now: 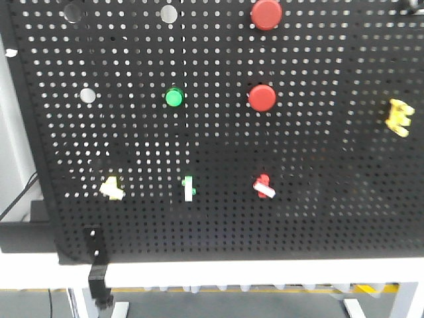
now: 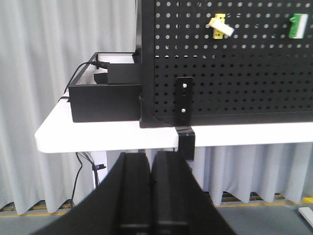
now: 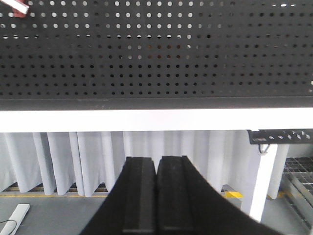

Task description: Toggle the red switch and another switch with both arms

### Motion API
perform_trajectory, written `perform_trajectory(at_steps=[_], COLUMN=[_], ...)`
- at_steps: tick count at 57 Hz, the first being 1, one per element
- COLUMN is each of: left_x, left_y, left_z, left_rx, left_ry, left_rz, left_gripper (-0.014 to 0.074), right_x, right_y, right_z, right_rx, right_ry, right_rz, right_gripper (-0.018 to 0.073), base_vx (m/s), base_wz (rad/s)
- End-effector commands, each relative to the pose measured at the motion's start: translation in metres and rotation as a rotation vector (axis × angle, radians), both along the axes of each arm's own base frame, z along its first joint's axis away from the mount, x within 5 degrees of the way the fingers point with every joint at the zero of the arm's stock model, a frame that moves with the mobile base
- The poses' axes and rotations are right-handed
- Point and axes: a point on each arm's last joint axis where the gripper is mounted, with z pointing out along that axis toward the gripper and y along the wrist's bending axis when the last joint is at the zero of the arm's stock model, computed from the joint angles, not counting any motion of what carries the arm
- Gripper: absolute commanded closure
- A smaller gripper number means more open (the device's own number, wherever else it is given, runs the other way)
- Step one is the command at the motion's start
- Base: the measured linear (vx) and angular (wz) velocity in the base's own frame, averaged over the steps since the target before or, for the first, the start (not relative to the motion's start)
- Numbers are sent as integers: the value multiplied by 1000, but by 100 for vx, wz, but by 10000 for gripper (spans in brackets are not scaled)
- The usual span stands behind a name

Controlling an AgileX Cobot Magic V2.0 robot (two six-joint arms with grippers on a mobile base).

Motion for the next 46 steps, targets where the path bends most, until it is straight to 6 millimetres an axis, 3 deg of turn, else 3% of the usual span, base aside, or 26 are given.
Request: perform_trajectory(at_steps=[1, 46], left_x=[-1, -1], left_y=[0, 0], left_z=[2, 2], left_rx=[-18, -18], left_ry=[-78, -78], left_rz=[-3, -3], left_gripper=[594, 594], right_x=[0, 0], right_y=[0, 0], right_z=[7, 7], right_rx=[-16, -17], right_ry=[-92, -93], right_rz=[4, 4], right_gripper=[566, 566], base_vx=[16, 7], base_wz=[2, 0])
